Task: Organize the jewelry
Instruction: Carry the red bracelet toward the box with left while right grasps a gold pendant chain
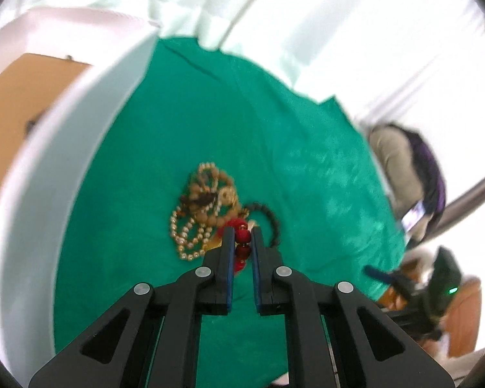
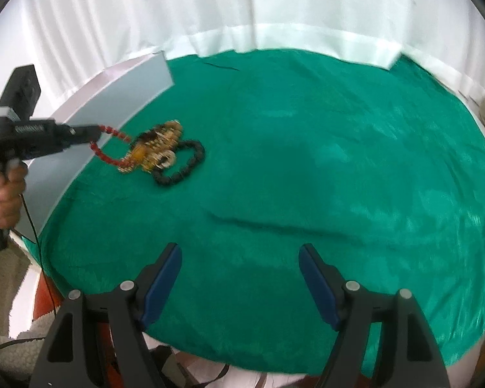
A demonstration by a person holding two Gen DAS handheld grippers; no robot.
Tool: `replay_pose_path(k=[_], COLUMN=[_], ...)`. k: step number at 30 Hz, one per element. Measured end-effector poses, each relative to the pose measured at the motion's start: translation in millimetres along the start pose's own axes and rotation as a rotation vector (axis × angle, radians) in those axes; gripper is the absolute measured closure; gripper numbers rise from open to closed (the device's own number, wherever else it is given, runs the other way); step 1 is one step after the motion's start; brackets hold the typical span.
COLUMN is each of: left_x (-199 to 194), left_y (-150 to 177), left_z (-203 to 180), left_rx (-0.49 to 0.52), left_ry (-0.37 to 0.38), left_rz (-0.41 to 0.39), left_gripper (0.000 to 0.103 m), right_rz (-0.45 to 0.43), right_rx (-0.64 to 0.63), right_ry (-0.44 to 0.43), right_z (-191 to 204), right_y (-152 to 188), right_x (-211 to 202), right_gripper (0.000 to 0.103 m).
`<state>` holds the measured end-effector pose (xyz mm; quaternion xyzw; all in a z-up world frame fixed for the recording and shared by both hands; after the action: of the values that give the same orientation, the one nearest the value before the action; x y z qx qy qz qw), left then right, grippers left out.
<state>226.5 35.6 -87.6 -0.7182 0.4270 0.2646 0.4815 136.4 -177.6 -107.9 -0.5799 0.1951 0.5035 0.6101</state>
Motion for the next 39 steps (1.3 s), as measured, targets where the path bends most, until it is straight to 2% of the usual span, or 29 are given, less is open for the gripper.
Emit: replay_pose_path(k=[4,8,10,13,18,20,21,22,23,28,35,39], left_x=[-31.9,-54.3,-59.6,-63.1,-69.4,-70.4,-70.8,-71.3,-71.1,-69.9,-78.6,-90.9], left_y=[-5.9,-1.4,1.7,7.3,14.3,15.7,16.5,17.8,18.6,21.0,18.8,13.2], left_z=[1.6,9.0,13.5,18.3,35.7,42.2,45.1,46.8,49.3,56.9,56.9,51.5], left_rx=[-0.060,-0.106,-0.121,-0.133,-0.161,-0.173,-0.178,-0.181,-0.185,-0.202,-0.221,-0.224], left_ry=[0.015,-0.017,-0.033,-0.054,-0.060,-0.059,-0.058,-0.057,-0.057,-0.062,-0.053,-0.047], left_rz=[-0.067,-0.121,-0.134,-0.136,-0.136,-0.136,-0.135,-0.135,-0.135,-0.130,-0.143,-0.163], left_gripper=[0.096,0.096,0.096,0.096,0.096,0.096,0.096,0.096,0.096,0.096,0.096,0.096], right_rz=[-0.003,0.033,0.038,0.039,0.079,0.144,0.150,0.157,0.186,0.217,0.147,0.099], right_rx=[-0.075,-0.097,-0.120,-0.201,-0.394,-0.443,-0.484,-0.510,-0.518,-0.490,-0.232,-0.168], right_ry=[-0.085,-0.245,-0.289,-0.278,-0.253,-0.244,-0.237,-0.222,-0.198,-0.197,-0.358,-0.424], right_z=[21.8,58.7,76.7,101.8,129.7,131.5,133.0,133.0,130.3,124.2,110.8,111.0], right_y=[-21.9,-44.3,-56.1,-78.3,-87.8,-80.9,-79.1,-78.2,-76.4,-79.2,-118.4,-148.9], right_x=[17.0,45.6,59.5,89.8,130.9,147.5,151.4,152.6,155.9,153.7,105.5,74.3], right_gripper=[0.027,0.027,0.027,0.027,0.027,0.040,0.051,0.067,0.073,0.075,0.075,0.075])
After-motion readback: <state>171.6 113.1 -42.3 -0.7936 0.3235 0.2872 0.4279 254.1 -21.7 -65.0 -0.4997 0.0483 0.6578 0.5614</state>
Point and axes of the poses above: each gripper's, at about its wrist camera, not at the fingertips, and x roughly the way its jaws point, z to its left, y to its underside, the point moved 10 cm from there along x, roughly the way its jaws point, and after that the axes turned 9 degrees about -y, right-handed, at the moved point
